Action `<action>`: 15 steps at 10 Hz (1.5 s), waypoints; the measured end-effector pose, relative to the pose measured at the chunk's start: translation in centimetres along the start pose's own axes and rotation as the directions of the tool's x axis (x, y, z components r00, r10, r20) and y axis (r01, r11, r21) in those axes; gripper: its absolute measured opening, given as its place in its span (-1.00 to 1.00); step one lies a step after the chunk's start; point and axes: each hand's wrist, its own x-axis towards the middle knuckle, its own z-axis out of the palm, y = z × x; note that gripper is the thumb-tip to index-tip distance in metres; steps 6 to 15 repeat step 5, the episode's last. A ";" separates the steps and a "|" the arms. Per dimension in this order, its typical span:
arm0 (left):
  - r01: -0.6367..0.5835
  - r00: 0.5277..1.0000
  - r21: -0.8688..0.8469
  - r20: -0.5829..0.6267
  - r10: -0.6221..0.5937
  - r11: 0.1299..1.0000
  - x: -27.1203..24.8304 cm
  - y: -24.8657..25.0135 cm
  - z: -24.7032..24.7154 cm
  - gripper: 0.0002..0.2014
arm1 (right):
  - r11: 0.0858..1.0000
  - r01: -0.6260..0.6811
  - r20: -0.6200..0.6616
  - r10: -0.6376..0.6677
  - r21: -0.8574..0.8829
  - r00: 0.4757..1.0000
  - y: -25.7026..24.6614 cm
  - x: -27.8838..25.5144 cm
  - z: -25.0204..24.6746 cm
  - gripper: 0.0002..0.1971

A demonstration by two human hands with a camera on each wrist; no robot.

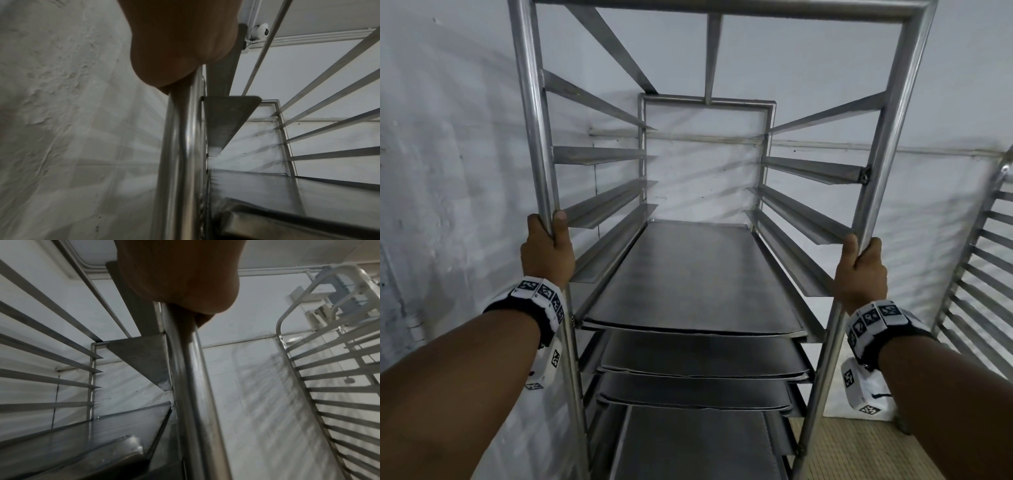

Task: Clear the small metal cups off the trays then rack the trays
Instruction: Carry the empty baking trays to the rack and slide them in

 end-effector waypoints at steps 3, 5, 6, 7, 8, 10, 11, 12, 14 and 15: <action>0.022 0.908 0.499 0.353 -0.226 0.866 1.5 3.3 -5.4 -0.26 | 0.891 0.006 0.339 0.166 -0.454 0.926 -3.8 0.3 -6.4 -0.34; -0.175 0.852 0.514 0.506 -0.133 0.840 -1.9 6.5 -6.9 -0.50 | 0.800 0.210 0.413 0.052 -0.562 0.909 -5.3 -3.4 -8.3 -0.55; -0.175 0.852 0.514 0.506 -0.133 0.840 -1.9 6.5 -6.9 -0.50 | 0.800 0.210 0.413 0.052 -0.562 0.909 -5.3 -3.4 -8.3 -0.55; -0.175 0.852 0.514 0.506 -0.133 0.840 -1.9 6.5 -6.9 -0.50 | 0.800 0.210 0.413 0.052 -0.562 0.909 -5.3 -3.4 -8.3 -0.55; -0.175 0.852 0.514 0.506 -0.133 0.840 -1.9 6.5 -6.9 -0.50 | 0.800 0.210 0.413 0.052 -0.562 0.909 -5.3 -3.4 -8.3 -0.55; -0.175 0.852 0.514 0.506 -0.133 0.840 -1.9 6.5 -6.9 -0.50 | 0.800 0.210 0.413 0.052 -0.562 0.909 -5.3 -3.4 -8.3 -0.55; -0.175 0.852 0.514 0.506 -0.133 0.840 -1.9 6.5 -6.9 -0.50 | 0.800 0.210 0.413 0.052 -0.562 0.909 -5.3 -3.4 -8.3 -0.55; -0.175 0.852 0.514 0.506 -0.133 0.840 -1.9 6.5 -6.9 -0.50 | 0.800 0.210 0.413 0.052 -0.562 0.909 -5.3 -3.4 -8.3 -0.55; -0.175 0.852 0.514 0.506 -0.133 0.840 -1.9 6.5 -6.9 -0.50 | 0.800 0.210 0.413 0.052 -0.562 0.909 -5.3 -3.4 -8.3 -0.55; -0.175 0.852 0.514 0.506 -0.133 0.840 -1.9 6.5 -6.9 -0.50 | 0.800 0.210 0.413 0.052 -0.562 0.909 -5.3 -3.4 -8.3 -0.55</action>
